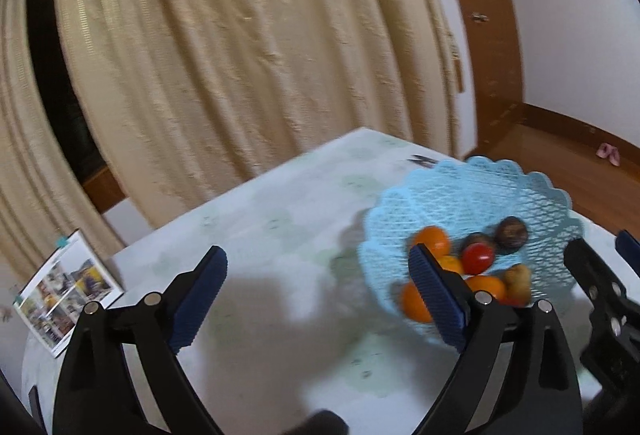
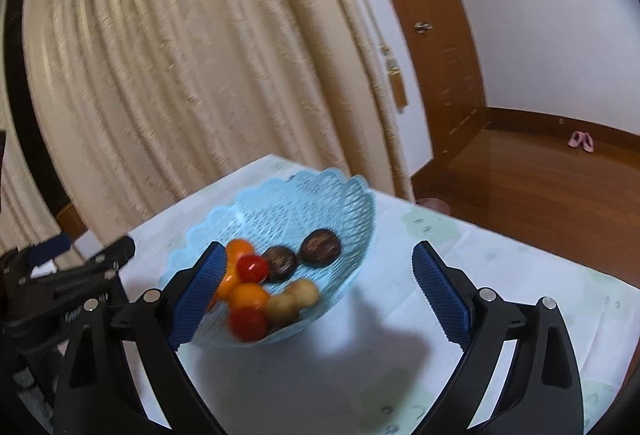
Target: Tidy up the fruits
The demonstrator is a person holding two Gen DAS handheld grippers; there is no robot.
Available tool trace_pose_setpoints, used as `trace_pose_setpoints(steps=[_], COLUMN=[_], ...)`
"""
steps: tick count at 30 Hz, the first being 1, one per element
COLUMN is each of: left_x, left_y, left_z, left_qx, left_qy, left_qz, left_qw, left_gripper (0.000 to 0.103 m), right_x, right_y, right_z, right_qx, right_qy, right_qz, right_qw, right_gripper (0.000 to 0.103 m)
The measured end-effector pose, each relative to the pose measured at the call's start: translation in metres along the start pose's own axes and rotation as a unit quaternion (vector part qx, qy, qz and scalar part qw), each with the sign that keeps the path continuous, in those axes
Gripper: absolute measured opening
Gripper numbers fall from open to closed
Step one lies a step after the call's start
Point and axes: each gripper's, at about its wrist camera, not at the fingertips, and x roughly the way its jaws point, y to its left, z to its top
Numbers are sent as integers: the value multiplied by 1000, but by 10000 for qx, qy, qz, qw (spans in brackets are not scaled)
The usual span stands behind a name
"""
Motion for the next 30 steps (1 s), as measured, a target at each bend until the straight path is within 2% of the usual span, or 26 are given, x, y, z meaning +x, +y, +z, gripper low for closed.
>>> trace_pose_setpoints(steps=[3, 8, 11, 22, 30], left_x=[-3, -9, -11, -10, -8], left_y=[8, 15, 16, 13, 11], left_z=[-5, -14, -16, -21, -23], left_qx=[-54, -59, -88, -35, 17], left_qy=[-68, -121, -93, -23, 26], left_qz=[205, 290, 237, 123, 107], left_qw=[9998, 9995, 9996, 9999, 9999], left_gripper=[93, 94, 98, 98, 98], right_x=[0, -2, -4, -8, -8], right_y=[12, 26, 27, 31, 30], right_z=[-6, -13, -17, -18, -18], right_qx=[-275, -598, -643, -856, -891], right_qy=[168, 374, 425, 320, 323], right_qz=[222, 368, 301, -66, -139], right_qw=[9992, 9968, 9966, 9958, 9954], right_gripper=[95, 95, 95, 95, 95])
